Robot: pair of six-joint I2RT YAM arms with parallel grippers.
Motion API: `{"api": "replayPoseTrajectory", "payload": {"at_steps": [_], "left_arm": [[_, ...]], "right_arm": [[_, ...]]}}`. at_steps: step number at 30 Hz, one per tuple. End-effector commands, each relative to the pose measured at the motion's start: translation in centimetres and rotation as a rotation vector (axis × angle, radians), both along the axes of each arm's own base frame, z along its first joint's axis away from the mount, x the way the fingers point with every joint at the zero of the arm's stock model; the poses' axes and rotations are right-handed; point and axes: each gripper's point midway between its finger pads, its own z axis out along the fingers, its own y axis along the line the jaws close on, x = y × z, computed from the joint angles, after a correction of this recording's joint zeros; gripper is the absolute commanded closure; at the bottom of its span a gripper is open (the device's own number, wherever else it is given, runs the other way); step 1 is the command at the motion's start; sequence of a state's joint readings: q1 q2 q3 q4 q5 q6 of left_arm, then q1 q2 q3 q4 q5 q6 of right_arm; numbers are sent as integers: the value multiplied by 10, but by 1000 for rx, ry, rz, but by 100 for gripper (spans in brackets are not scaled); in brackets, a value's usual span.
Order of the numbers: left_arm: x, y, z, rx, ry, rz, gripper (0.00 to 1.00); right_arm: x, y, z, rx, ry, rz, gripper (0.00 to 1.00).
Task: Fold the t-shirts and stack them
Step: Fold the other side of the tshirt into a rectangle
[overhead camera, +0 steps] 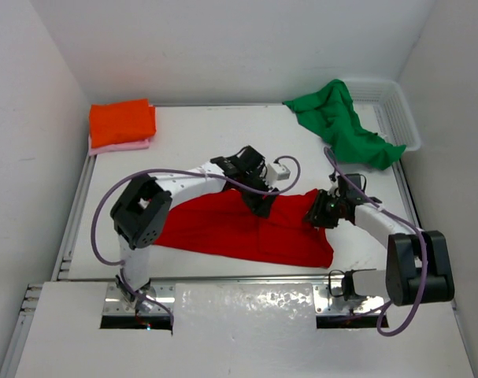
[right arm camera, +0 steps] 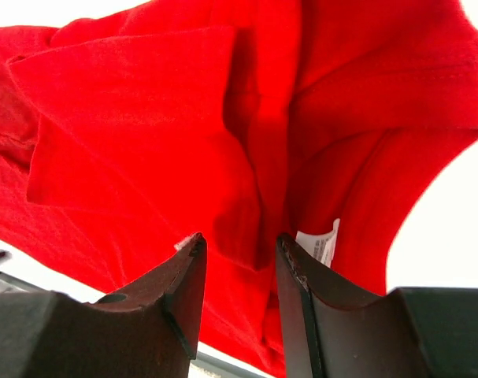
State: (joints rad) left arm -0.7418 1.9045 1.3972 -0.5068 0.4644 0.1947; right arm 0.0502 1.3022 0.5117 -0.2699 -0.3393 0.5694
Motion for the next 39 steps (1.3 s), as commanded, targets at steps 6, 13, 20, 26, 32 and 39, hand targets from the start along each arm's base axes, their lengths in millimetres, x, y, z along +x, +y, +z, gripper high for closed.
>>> {"api": "replayPoseTrajectory", "payload": {"at_steps": [6,13,20,26,32,39], "left_arm": [[-3,-6,-15,17,-5,-51,49],[-7,-4,-40,80,58,-60,77],[-14,-3,-37,68,83,-80,100],[-9,3,-14,78,53,-116,100],[-11,8,-16,96,53,-126,100],[-14,17,-44,169,91,-134,71]], "right_arm": [[7,7,-7,35,6,7,61],[3,0,-11,-13,28,17,93],[0,-5,-3,-45,6,16,100],[-3,-7,13,-55,-11,33,100],[-19,-1,12,-21,20,43,100],[-27,2,-10,-6,80,44,84]]}}
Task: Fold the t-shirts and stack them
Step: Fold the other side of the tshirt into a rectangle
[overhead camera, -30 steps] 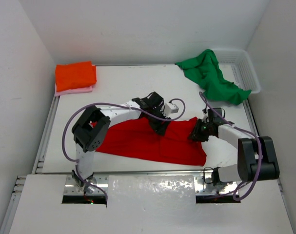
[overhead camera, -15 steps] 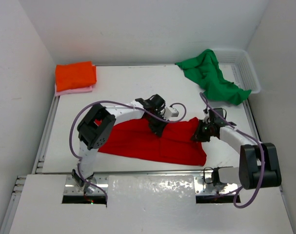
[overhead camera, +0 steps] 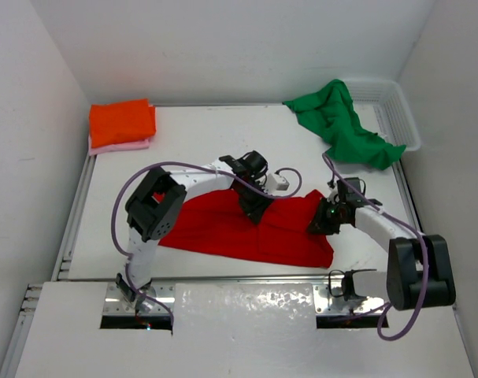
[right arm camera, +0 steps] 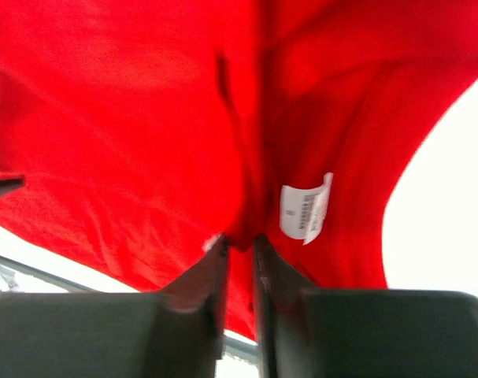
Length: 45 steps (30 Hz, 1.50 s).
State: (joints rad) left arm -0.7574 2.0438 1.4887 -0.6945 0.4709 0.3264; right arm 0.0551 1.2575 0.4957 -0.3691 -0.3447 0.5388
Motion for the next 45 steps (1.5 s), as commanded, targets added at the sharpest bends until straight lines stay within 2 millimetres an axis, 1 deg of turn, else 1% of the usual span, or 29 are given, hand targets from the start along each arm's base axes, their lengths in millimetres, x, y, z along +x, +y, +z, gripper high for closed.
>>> {"api": "replayPoseTrajectory", "payload": {"at_steps": [1,4,5,6,7,9,11,12,13,15,16,17,18,19,20,21,22,24,25,26,29,30,34,36,38,40,43,44,45], "left_arm": [[6,6,-2,28,-14,-9,65],[19,10,16,17,-59,-12,55],[22,11,23,9,-71,-12,41],[24,13,35,0,-82,-15,13],[26,9,49,-30,-96,-31,5],[28,16,68,-39,-116,-58,0],[35,18,88,-76,-144,-77,0],[37,22,100,-96,-158,-68,0],[40,24,107,-118,-159,-59,0],[63,47,118,-131,-181,38,0],[73,64,112,-91,-191,94,0],[93,92,110,-63,-198,194,0],[105,111,110,-51,-215,254,0],[111,133,102,-23,-207,315,0],[131,172,102,-18,-216,434,0],[139,193,97,-4,-215,491,0],[147,237,86,49,-214,596,0],[157,275,69,98,-213,690,0],[155,304,58,113,-182,757,0],[154,317,51,114,-162,789,0],[150,345,27,115,-118,850,1],[147,347,17,119,-109,853,0],[141,342,-1,85,-76,830,0],[147,342,-8,71,-93,831,0],[144,342,-25,81,-64,828,0],[140,342,-36,102,-33,812,4],[130,343,-45,107,8,812,38],[132,344,-42,100,-8,815,62],[130,344,-42,98,-7,814,72]], "right_arm": [[-1,-3,-10,-26,30,3,80],[12,-17,5,-106,5,25,74],[18,-19,12,-120,-21,27,72],[26,-21,24,-132,-66,30,67],[32,-23,33,-147,-98,33,65],[51,-30,61,-187,-186,35,64],[66,-38,75,-234,-240,16,66],[71,-39,76,-243,-246,14,69],[76,-40,75,-249,-249,8,76],[88,-42,75,-260,-258,6,83],[90,-42,62,-267,-217,13,84],[99,-42,64,-268,-222,11,85],[103,-43,61,-270,-213,14,83],[106,-42,58,-268,-206,17,80],[114,-42,52,-268,-197,19,74],[118,-41,50,-265,-195,20,72],[125,-39,45,-257,-191,24,71],[131,-37,39,-247,-186,28,70],[134,-34,37,-234,-185,34,70],[134,-33,31,-228,-166,40,70],[134,-32,23,-225,-146,45,70],[133,-33,18,-226,-134,45,70],[130,-31,11,-217,-120,45,77],[130,-32,8,-218,-121,41,81],[130,-32,6,-222,-113,39,87],[129,-34,7,-228,-108,38,93],[127,-39,8,-258,-107,29,98],[127,-41,10,-265,-115,21,100],[126,-43,11,-268,-118,13,100]]}}
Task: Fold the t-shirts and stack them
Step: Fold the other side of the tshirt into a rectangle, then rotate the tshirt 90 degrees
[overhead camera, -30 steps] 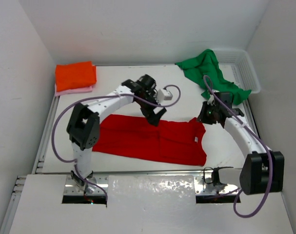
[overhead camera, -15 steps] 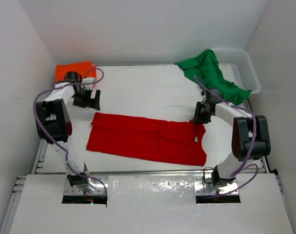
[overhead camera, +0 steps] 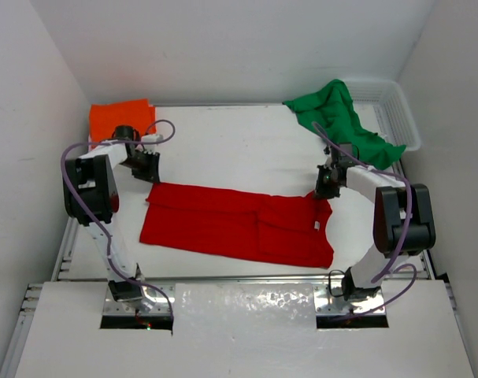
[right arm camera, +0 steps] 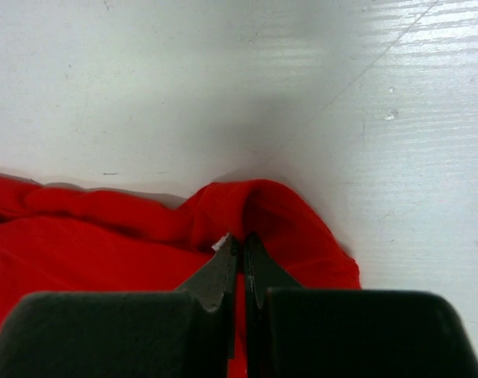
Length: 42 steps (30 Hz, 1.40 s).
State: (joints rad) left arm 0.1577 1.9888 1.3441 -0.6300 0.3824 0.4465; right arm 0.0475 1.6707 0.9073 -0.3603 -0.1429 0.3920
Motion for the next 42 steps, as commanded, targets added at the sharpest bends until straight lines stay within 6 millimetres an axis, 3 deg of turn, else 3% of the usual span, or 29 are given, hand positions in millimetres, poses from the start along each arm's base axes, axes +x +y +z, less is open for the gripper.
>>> {"api": "replayPoseTrajectory", "payload": {"at_steps": [1,2,6,10,20,21,22,24,27,29,32,34,42], "left_arm": [[-12,-3,-18,-30,39,-19,86],[-12,-1,-15,-30,35,-15,100],[-17,5,-17,-3,35,0,100],[-18,22,-14,38,5,46,100],[-29,20,-12,40,6,32,100],[-29,20,-11,37,4,28,100],[-30,18,-11,26,8,20,100],[-28,11,-6,-9,-6,4,100],[-26,7,0,-36,-16,-6,100],[-28,7,1,-32,-10,-15,100],[-33,8,0,-25,2,-16,100],[-33,8,0,-25,-2,-18,100],[-31,9,0,-22,6,-12,100]], "right_arm": [[9,-9,10,-21,-64,-30,100],[9,-11,10,-13,-70,-43,100],[9,-7,8,79,-98,-99,100],[10,-22,6,108,-147,-204,100],[15,-18,3,148,-207,-207,100],[21,-16,9,159,-234,-194,97],[21,-15,9,162,-228,-180,83],[20,-16,10,142,-194,-141,73],[17,-22,19,85,-188,-90,69],[27,-34,44,13,-226,-70,67],[26,-40,55,-32,-216,-50,63],[24,-41,52,-47,-189,-40,62],[13,-26,3,-51,-20,0,55]]}}
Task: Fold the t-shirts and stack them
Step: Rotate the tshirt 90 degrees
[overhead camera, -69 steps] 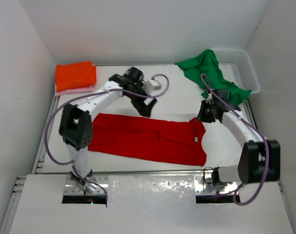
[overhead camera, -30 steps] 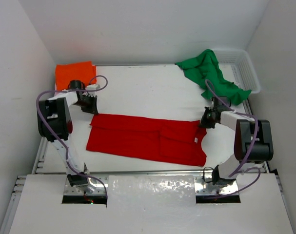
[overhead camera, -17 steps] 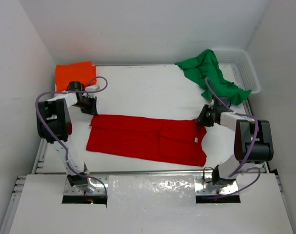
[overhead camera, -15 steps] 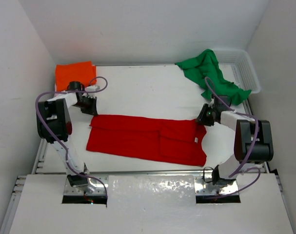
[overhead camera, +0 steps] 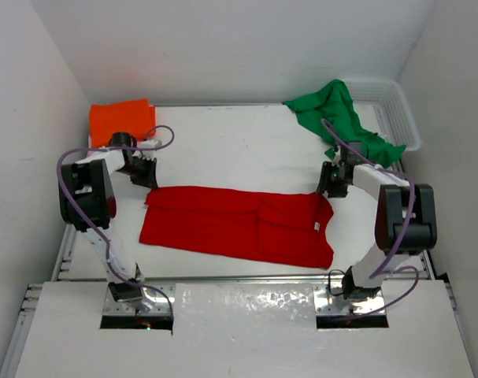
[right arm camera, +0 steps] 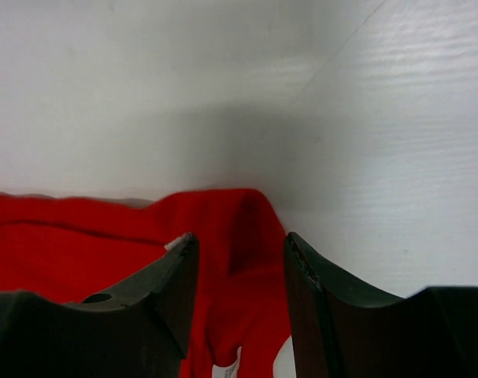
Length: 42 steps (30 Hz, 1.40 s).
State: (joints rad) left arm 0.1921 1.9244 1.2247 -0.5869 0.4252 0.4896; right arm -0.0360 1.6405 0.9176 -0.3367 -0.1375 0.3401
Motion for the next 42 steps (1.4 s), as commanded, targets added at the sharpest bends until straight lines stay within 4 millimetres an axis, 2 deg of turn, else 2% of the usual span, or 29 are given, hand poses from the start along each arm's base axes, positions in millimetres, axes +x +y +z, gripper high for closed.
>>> {"api": "replayPoseTrajectory", "payload": {"at_steps": [1,4,5,6,7,9,11,12,14,15,16,17,18,19,21,22,23,24,25,26,27,30,31,33,34,37,38,41,42], "left_arm": [[-7,7,5,15,14,4,100],[-8,12,4,40,16,8,100],[-8,13,5,44,14,9,100],[-9,15,4,49,17,14,100],[-10,16,4,50,19,14,100],[-13,17,5,23,27,15,100],[-20,17,7,-16,42,15,100],[-24,17,7,-37,45,14,100],[-30,25,7,-60,54,39,100],[-33,30,5,-61,58,49,100],[-35,33,5,-60,61,47,100],[-40,36,3,-62,70,53,100],[-42,36,3,-62,70,42,100],[-46,36,4,-67,75,37,100],[-54,33,2,-78,84,10,100],[-57,30,3,-85,85,0,100],[-64,28,0,-92,101,-9,100],[-68,27,-1,-94,100,-26,100],[-71,26,0,-93,95,-35,100],[-80,23,-4,-98,115,-42,100],[-84,24,-6,-88,118,-52,100],[-95,26,-11,-76,141,-47,100],[-97,25,-12,-79,145,-46,99],[-97,25,-12,-90,147,-43,100],[-97,24,-12,-92,145,-44,100],[-91,26,-12,-94,137,-32,100],[-89,25,-10,-104,130,-36,99],[-87,23,-8,-114,114,-41,99],[-86,23,-6,-110,105,-42,99]], "right_arm": [[-3,13,-14,-40,67,69,55],[-2,14,-24,-80,110,73,65],[-3,14,-32,-87,134,68,72],[-3,12,-35,-93,145,59,85],[3,12,-34,-97,142,58,90],[7,15,-42,-95,163,73,97],[27,22,-37,-101,135,93,98],[31,25,-47,-104,159,103,98],[65,36,-36,-103,106,120,98],[72,40,-49,-103,129,125,98],[103,46,-34,-95,62,115,98],[120,51,-32,-91,37,108,98],[128,54,-51,-77,63,91,98],[165,61,-31,-59,-20,84,97],[197,72,-29,-11,-66,71,93],[228,82,-29,11,-120,73,89],[244,88,-29,33,-151,72,77],[277,100,-2,86,-254,67,70],[285,107,-26,109,-246,63,63],[297,112,-21,135,-284,54,55],[318,120,-1,188,-367,36,52],[337,123,25,225,-482,13,41],[341,120,55,222,-540,9,38],[343,115,85,197,-603,20,34],[343,113,119,189,-656,27,32],[339,98,167,138,-738,29,23],[332,91,195,126,-775,25,21],[313,65,230,114,-788,-31,18],[306,52,231,102,-766,-65,20]]}}
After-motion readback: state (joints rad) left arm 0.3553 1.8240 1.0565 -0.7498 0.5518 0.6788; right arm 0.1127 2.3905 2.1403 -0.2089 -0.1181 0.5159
